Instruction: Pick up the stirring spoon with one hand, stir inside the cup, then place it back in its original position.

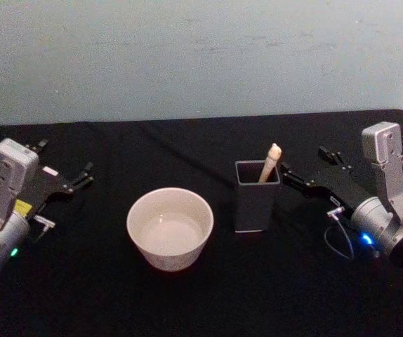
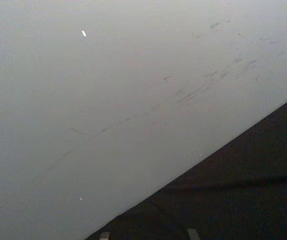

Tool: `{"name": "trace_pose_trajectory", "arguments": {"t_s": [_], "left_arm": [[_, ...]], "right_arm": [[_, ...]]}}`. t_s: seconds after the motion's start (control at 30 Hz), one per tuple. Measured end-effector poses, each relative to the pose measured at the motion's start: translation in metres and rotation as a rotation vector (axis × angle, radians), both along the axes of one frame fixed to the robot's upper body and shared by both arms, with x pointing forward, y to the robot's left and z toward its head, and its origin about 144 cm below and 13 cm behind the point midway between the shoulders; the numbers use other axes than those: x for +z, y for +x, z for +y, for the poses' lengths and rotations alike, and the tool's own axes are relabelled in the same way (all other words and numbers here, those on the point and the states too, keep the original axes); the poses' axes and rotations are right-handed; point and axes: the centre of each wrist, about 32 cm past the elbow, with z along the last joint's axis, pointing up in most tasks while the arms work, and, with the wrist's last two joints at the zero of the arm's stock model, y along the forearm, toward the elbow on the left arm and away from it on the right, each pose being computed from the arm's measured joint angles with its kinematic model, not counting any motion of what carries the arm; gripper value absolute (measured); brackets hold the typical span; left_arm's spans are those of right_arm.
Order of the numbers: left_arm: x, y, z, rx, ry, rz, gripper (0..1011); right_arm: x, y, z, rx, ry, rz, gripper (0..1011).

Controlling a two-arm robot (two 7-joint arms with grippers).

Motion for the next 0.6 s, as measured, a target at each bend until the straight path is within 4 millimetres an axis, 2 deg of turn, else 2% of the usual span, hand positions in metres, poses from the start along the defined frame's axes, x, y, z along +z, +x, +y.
{"name": "trace_pose_trajectory", "arguments": {"t_s": [0.6], "left_arm": [[0.0000, 0.0000, 0.0000, 0.000, 0.000, 0.000, 1002]], "right_arm": [[0.0008, 0.0000, -0.0001, 0.002, 0.002, -0.003, 1000]]}}
